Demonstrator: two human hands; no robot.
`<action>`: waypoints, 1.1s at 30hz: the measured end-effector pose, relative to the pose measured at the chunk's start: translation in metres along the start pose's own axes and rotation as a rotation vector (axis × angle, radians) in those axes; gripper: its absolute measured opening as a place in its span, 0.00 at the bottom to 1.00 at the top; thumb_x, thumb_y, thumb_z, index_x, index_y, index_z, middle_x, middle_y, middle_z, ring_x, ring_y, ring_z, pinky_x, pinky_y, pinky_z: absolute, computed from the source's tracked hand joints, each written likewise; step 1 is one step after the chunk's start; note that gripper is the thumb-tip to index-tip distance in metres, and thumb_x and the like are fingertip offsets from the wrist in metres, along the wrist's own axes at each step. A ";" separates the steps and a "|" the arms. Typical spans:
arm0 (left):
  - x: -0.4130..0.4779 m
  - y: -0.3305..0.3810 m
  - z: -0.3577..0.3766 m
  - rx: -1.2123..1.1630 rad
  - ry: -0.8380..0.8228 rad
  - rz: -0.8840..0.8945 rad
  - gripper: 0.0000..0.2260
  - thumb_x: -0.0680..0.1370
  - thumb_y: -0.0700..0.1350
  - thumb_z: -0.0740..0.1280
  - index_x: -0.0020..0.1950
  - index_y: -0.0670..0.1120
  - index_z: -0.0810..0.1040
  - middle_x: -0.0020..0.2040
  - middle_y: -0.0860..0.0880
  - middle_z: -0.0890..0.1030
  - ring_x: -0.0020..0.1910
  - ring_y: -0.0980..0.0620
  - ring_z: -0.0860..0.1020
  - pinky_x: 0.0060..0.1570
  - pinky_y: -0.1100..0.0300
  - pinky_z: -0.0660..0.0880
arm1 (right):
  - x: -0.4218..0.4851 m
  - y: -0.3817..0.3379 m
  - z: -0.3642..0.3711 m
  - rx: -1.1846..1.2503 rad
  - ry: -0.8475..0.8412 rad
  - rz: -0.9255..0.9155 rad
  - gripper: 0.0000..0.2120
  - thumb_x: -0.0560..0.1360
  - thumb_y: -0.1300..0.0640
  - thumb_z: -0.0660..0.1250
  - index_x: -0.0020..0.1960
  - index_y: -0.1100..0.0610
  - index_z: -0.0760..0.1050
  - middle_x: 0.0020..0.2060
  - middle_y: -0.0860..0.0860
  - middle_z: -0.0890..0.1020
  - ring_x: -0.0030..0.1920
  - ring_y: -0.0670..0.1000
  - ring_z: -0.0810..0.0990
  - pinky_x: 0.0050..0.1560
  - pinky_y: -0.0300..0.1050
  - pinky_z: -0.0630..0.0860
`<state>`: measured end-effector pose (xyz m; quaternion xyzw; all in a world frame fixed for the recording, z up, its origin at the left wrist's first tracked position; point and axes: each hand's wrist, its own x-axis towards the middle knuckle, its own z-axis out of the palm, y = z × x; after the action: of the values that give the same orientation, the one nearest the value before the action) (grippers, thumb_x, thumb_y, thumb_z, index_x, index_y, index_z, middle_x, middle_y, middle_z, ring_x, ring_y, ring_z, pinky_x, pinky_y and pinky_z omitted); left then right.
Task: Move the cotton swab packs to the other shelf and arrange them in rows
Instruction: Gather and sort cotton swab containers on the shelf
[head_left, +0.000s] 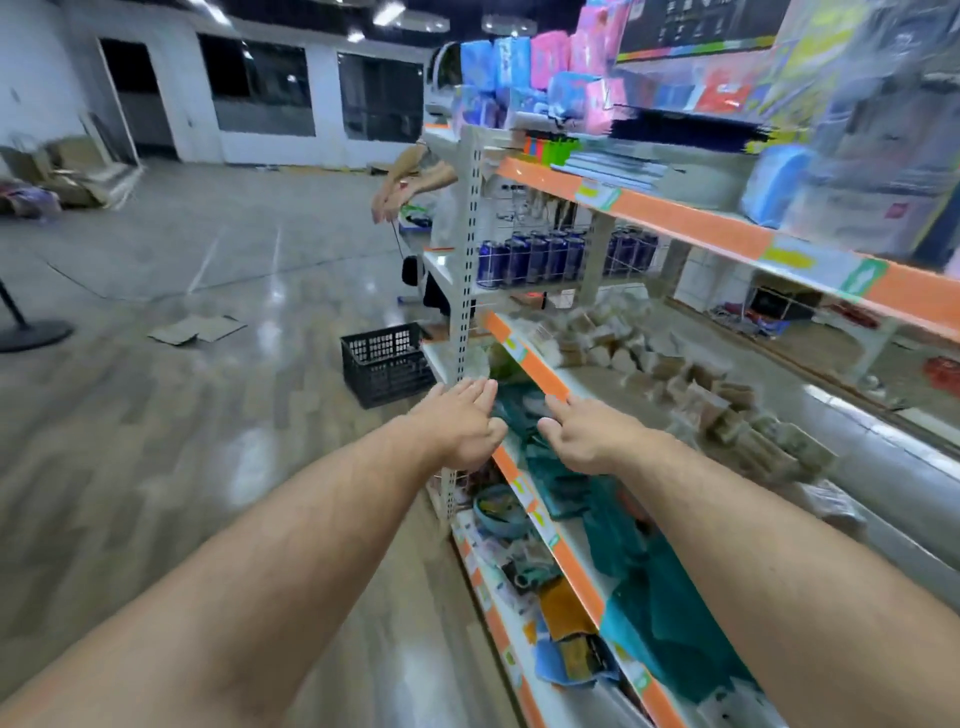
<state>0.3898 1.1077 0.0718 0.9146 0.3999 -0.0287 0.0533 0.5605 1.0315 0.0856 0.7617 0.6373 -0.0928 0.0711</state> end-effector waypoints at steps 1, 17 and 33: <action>0.012 -0.007 -0.005 0.003 0.002 -0.013 0.29 0.83 0.54 0.45 0.81 0.44 0.42 0.81 0.48 0.44 0.80 0.51 0.44 0.76 0.48 0.43 | 0.015 0.001 -0.006 -0.014 -0.008 -0.014 0.27 0.84 0.45 0.42 0.80 0.56 0.50 0.79 0.56 0.52 0.78 0.57 0.51 0.76 0.53 0.53; 0.226 -0.044 -0.029 -0.014 -0.001 0.086 0.30 0.82 0.54 0.45 0.81 0.44 0.42 0.81 0.48 0.43 0.80 0.52 0.43 0.77 0.46 0.43 | 0.207 0.070 -0.045 0.009 0.027 0.043 0.28 0.84 0.44 0.44 0.80 0.55 0.47 0.79 0.58 0.52 0.78 0.59 0.51 0.76 0.54 0.52; 0.456 -0.092 -0.023 0.159 -0.101 0.517 0.29 0.83 0.55 0.44 0.81 0.42 0.46 0.81 0.43 0.51 0.79 0.46 0.53 0.76 0.47 0.49 | 0.351 0.105 -0.053 0.218 -0.079 0.486 0.25 0.85 0.51 0.46 0.67 0.66 0.72 0.63 0.62 0.77 0.62 0.59 0.76 0.58 0.43 0.69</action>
<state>0.6316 1.5052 0.0444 0.9850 0.1463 -0.0912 0.0068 0.7264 1.3610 0.0544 0.8912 0.4188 -0.1707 0.0337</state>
